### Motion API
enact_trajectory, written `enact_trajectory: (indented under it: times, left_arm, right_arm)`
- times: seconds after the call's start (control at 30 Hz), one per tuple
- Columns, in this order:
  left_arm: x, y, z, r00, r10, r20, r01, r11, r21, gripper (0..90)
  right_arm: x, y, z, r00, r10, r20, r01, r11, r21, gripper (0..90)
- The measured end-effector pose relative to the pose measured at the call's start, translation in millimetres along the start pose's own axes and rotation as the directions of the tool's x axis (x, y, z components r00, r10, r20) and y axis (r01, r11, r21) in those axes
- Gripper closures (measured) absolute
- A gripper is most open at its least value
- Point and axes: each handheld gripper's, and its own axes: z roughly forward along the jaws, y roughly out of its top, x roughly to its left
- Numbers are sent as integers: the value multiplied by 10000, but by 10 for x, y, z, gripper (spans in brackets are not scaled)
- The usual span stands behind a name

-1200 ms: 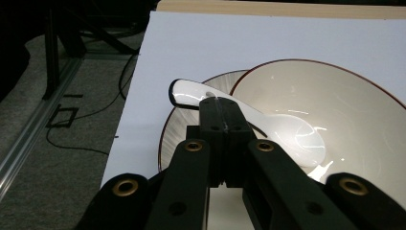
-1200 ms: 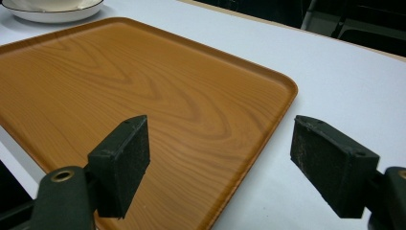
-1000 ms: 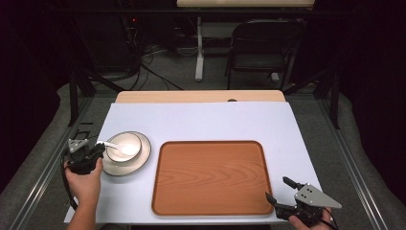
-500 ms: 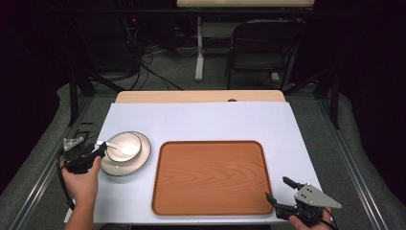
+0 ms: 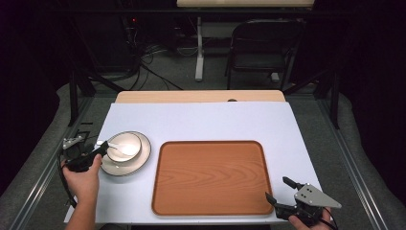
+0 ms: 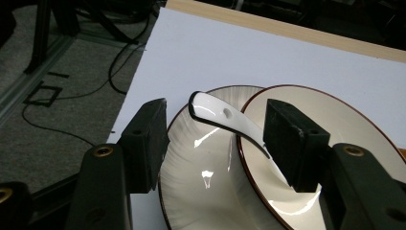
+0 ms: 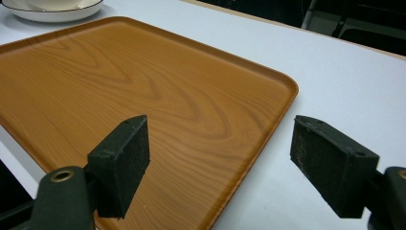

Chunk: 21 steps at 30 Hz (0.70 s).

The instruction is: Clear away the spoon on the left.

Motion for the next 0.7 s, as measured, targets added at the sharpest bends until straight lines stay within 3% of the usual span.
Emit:
enact_trajectory:
  times: [0.1, 0.4, 0.7]
  left_arm:
    - [-5, -7, 59, 9995, -195, 243, 194, 9998, 61, 409]
    - [-31, -28, 228, 9987, -409, 287, 400, 9986, 341, 416]
    - [-44, -60, 297, 9967, -597, 556, 580, 9978, 308, 482]
  right_arm:
    - [-1, 0, 3, 10000, 4, -14, -4, 10000, 1, 207]
    - [-3, -1, 2, 10000, 19, -15, -19, 10000, 1, 207]
    - [-3, -1, 2, 10000, 24, -16, -24, 10000, 5, 207]
